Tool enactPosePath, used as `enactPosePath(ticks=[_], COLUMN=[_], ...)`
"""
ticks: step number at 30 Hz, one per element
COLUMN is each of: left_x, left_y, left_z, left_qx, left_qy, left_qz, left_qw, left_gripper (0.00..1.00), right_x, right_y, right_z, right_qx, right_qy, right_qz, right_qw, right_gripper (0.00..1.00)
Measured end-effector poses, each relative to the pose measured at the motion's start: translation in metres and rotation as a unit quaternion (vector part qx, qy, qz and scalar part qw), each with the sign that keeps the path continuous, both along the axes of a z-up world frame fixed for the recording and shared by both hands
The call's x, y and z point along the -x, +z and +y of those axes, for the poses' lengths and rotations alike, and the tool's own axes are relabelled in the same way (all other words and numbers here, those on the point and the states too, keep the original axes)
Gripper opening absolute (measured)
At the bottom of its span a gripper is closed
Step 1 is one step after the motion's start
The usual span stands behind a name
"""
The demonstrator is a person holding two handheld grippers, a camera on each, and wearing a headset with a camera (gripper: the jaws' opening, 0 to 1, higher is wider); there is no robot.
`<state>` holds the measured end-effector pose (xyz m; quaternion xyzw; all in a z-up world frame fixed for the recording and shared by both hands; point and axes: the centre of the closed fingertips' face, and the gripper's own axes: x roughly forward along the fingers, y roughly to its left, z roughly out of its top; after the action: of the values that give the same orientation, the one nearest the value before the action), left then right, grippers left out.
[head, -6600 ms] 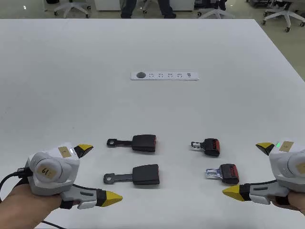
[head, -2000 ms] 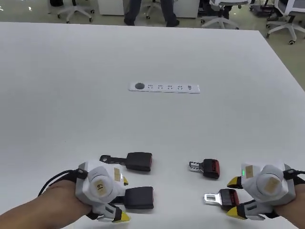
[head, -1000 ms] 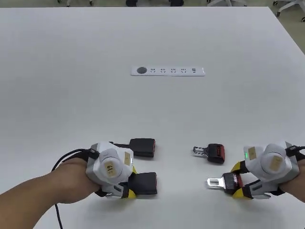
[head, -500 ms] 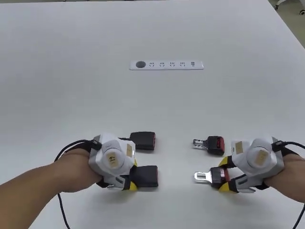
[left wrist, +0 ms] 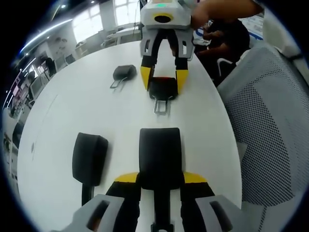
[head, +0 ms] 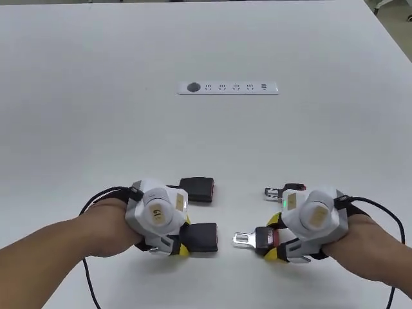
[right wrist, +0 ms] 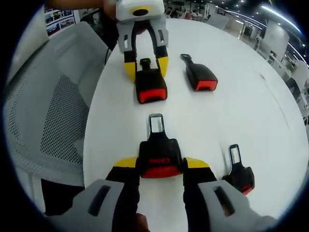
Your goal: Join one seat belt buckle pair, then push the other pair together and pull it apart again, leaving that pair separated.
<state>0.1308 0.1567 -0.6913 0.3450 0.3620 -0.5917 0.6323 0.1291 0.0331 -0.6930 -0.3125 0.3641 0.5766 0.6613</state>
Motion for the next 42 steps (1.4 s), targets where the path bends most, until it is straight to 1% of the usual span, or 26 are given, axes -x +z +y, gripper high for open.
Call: enactPosePath(ticks=[3, 9, 10, 12, 16, 18, 19, 21, 22, 25, 29, 33, 35, 38, 40, 42], left_x=[0.0, 0.0, 0.001, 0.001, 0.002, 0.003, 0.003, 0.003, 0.003, 0.003, 0.002, 0.002, 0.003, 0.002, 0.002, 0.002], left_y=[0.0, 0.0, 0.001, 0.001, 0.002, 0.003, 0.003, 0.003, 0.004, 0.004, 0.002, 0.001, 0.002, 0.0, 0.001, 0.0], left_z=[0.0, 0.0, 0.0, 0.0, -0.002, -0.003, -0.003, -0.003, -0.003, -0.004, -0.004, -0.004, -0.004, -0.003, -0.003, -0.003], left_qx=[-0.003, -0.006, -0.007, -0.008, -0.014, -0.015, -0.016, -0.018, -0.019, -0.019, -0.019, -0.028, -0.026, -0.023, -0.025, -0.025], left_qy=[-0.007, -0.009, -0.011, -0.012, -0.017, -0.021, -0.021, -0.023, -0.028, -0.031, -0.034, -0.043, -0.042, -0.041, -0.041, -0.04], left_qz=[0.0, 0.002, 0.003, 0.002, 0.003, 0.002, 0.002, 0.003, 0.001, 0.002, 0.005, 0.001, 0.002, 0.003, 0.002, 0.003], left_qw=[1.0, 0.9999, 0.9999, 0.9999, 0.9998, 0.9997, 0.9996, 0.9996, 0.9994, 0.9994, 0.9992, 0.9987, 0.9988, 0.9989, 0.9989, 0.9989], left_gripper=[0.33, 0.33, 0.33, 0.33, 0.32, 0.32, 0.32, 0.32, 0.32, 0.32, 0.31, 0.31, 0.31, 0.31, 0.31, 0.31], right_x=[-0.001, -0.001, -0.001, 0.0, 0.003, 0.001, 0.0, 0.0, -0.001, -0.001, 0.001, 0.0, -0.002, -0.001, 0.0, 0.0], right_y=[0.0, -0.001, 0.0, 0.001, 0.004, 0.002, 0.003, 0.002, 0.002, 0.001, 0.002, 0.002, 0.001, 0.001, 0.002, 0.002], right_z=[0.01, 0.026, 0.027, 0.029, 0.033, 0.033, 0.035, 0.036, 0.036, 0.034, 0.039, 0.044, 0.044, 0.048, 0.054, 0.056], right_qx=[0.001, -0.003, 0.003, 0.003, 0.0, -0.001, -0.007, -0.006, -0.01, -0.018, -0.014, -0.012, -0.011, -0.021, -0.019, -0.02], right_qy=[0.004, 0.006, 0.009, 0.009, 0.013, 0.013, 0.013, 0.009, 0.001, 0.003, 0.005, 0.003, 0.007, 0.005, 0.005, 0.004], right_qz=[-0.004, -0.005, -0.007, -0.008, -0.009, -0.01, -0.011, -0.007, 0.0, -0.003, -0.009, -0.011, -0.012, -0.012, -0.014, -0.015], right_qw=[1.0, 1.0, 0.9999, 0.9999, 0.9999, 0.9999, 0.9998, 0.9999, 0.9999, 0.9998, 0.9998, 0.9999, 0.9998, 0.9997, 0.9997, 0.9997], right_gripper=[0.33, 0.33, 0.33, 0.33, 0.33, 0.33, 0.33, 0.33, 0.33, 0.33, 0.32, 0.32, 0.32, 0.32, 0.32, 0.32])
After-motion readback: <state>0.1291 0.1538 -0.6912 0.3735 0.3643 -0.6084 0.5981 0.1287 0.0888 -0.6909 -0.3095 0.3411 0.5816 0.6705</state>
